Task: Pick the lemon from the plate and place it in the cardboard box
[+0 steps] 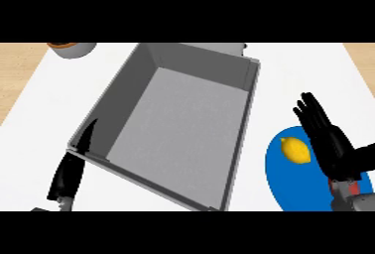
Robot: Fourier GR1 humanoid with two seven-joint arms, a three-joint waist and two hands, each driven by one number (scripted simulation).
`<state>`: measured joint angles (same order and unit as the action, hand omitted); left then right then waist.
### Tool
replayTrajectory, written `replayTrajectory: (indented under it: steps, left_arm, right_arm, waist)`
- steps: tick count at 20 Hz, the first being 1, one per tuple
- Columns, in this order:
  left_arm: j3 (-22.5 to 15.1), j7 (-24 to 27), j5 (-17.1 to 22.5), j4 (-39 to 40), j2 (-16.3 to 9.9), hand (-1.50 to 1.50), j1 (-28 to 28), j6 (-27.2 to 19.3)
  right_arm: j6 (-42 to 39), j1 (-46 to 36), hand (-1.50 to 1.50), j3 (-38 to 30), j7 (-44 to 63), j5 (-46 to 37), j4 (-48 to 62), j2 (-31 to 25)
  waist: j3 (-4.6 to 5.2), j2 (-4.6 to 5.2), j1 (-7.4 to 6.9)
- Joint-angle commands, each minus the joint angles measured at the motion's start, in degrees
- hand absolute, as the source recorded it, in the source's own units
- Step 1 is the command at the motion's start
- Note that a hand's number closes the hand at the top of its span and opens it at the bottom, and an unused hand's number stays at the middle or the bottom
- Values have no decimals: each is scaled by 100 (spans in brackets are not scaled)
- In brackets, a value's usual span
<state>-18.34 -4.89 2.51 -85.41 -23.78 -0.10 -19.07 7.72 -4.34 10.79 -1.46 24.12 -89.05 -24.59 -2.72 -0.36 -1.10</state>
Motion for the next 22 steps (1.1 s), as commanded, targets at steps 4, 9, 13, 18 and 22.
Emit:
replayTrajectory:
  steps: [4, 9, 13, 18, 22]
  left_arm:
    - [675, 10, -222, 12, -715, 0, -234, -108]
    - [671, -36, -233, 150, -676, 0, -183, -153]
    - [848, -11, -191, 192, -759, 0, -410, -130]
    - [911, -60, -135, 367, -777, 0, -536, -45]
    - [877, 23, -213, 498, -727, 0, -568, -79]
  right_arm:
    - [-2708, -613, -150, 548, -406, 908, 3, -312]
    - [-3432, -1513, -150, 645, -1721, -923, -722, -1396]
    - [-4874, -961, -150, 720, -3073, -204, 478, -1266]
    - [-5702, -1356, -150, 543, -4123, -370, 947, -1492]
    - [-5172, -1827, -150, 474, -4533, -1238, 961, -1767]
  waist:
    - [217, 119, -278]
    - [220, -1, -386]
    - [182, 271, -341]
    - [186, 266, -329]
    - [195, 250, -356]
